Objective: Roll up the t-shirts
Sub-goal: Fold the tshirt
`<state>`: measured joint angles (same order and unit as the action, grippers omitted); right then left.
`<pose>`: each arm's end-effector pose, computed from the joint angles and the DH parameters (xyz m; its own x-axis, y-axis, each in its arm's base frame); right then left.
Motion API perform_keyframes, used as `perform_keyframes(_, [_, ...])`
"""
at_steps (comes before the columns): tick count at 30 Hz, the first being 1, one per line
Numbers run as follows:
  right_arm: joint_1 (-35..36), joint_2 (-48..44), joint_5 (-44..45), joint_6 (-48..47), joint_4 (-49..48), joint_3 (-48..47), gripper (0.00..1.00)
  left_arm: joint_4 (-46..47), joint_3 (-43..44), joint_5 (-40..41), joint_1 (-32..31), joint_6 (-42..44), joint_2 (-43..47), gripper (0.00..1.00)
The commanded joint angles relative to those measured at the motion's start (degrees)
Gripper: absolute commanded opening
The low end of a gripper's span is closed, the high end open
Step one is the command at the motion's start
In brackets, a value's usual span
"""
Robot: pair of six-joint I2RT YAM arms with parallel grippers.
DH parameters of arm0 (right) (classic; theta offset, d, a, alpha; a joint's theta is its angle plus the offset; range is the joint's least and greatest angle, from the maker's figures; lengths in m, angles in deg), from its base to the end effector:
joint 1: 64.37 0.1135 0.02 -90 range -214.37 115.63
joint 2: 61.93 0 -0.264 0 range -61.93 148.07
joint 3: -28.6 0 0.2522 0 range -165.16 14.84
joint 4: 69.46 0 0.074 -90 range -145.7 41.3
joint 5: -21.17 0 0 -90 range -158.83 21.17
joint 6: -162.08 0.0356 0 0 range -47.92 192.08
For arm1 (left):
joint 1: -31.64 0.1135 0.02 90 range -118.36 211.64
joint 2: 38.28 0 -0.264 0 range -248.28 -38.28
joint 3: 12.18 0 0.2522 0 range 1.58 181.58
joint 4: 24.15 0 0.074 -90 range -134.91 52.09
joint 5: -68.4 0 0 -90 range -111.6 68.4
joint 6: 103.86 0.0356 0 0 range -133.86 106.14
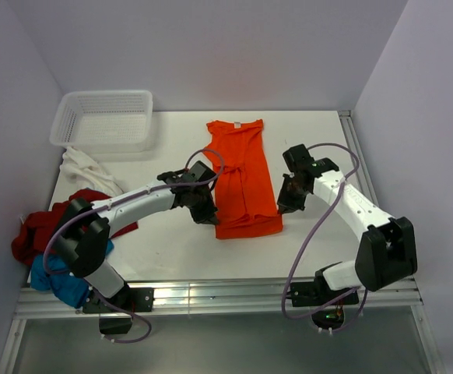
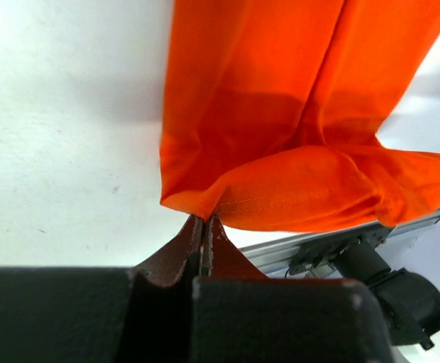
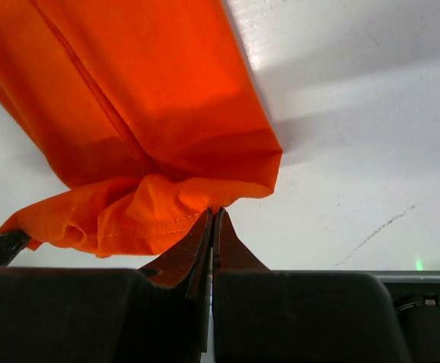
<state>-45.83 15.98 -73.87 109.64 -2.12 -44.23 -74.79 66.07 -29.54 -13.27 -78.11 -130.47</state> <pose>0.2351 0.0821 0.2450 -0.9249 0.3303 -0.1884 0.2799 0.9268 0.2505 0.2244 -0.2306 0.2179 -0.9455 -0.3170 -0.0741 -0.2541 0.8609 -0.4408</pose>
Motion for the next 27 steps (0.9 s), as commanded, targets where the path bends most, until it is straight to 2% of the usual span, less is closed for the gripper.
perform_keyframes(1, [-0.88,2.41,1.08,-1.44,-1.90,-3.24,0.00,0.49,2.13,0.30,1.66,1.49,-0.63,0.00])
perform_keyframes(14, [-1.23,8.66,0.56,-2.23,-4.01,-6.14,0.00,4.89,5.29,-1.37,3.77,3.95,-6.43,0.00])
perform_keyframes(27, [-1.93,10.51,0.12,-2.84,-3.66,-9.48,0.00,3.84,7.23,1.18,4.12,4.83,-5.47,0.00])
